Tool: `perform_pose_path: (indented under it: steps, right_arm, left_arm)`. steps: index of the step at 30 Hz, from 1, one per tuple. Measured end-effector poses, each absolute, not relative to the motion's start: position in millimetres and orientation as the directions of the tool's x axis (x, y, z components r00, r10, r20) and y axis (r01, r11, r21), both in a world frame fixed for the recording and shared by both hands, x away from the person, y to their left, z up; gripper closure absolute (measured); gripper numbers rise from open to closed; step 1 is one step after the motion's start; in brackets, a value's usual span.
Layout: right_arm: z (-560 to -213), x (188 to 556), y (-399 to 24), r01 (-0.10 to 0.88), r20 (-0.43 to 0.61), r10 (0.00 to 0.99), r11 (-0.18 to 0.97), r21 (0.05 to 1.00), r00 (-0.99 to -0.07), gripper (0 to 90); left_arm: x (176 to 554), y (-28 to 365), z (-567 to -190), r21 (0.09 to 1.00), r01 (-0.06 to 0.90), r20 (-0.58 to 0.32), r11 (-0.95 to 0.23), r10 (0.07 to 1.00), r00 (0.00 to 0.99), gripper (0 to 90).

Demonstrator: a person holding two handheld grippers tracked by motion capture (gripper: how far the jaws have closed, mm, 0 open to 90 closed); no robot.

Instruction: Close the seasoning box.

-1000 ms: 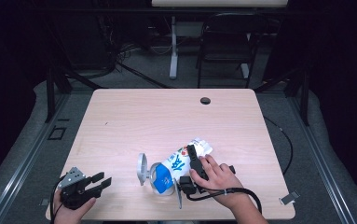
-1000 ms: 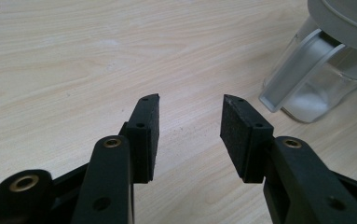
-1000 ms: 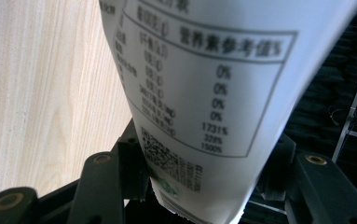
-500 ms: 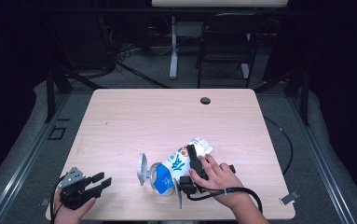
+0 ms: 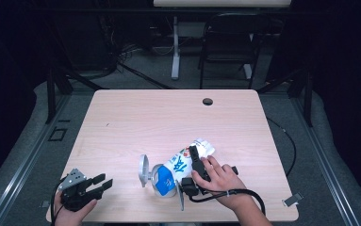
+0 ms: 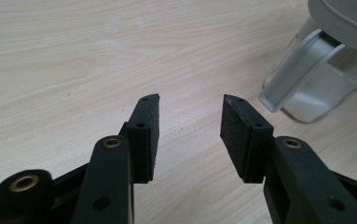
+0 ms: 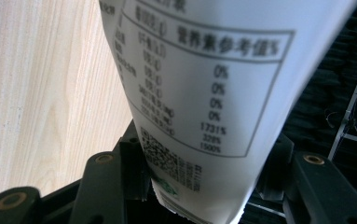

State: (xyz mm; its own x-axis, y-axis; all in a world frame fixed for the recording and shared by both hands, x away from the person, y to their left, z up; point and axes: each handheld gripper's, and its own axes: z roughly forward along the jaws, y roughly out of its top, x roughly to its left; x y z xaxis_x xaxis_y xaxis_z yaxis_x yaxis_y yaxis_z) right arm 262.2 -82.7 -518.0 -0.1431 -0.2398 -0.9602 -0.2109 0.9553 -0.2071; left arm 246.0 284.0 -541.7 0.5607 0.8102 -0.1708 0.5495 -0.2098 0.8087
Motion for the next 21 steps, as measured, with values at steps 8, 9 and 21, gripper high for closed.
perform_pose_path:
  steps: [8,9,21]
  right_arm:
    - [-517.9,262.2,-82.8,-0.213,-0.960,-0.243,0.954,-0.210,-0.141,49.0]
    - [-517.7,262.3,-82.8,-0.213,-0.960,-0.244,0.954,-0.211,-0.140,49.1]
    - [-516.2,263.2,-83.1,-0.213,-0.959,-0.246,0.953,-0.214,-0.139,49.9]
  left_arm:
    - [246.0,284.2,-541.6,0.807,0.551,-0.169,-0.212,0.812,0.559,58.0]
    - [246.0,284.2,-541.6,0.808,0.551,-0.170,-0.211,0.812,0.559,58.0]
    - [246.0,284.2,-541.4,0.808,0.550,-0.169,-0.210,0.812,0.559,58.0]
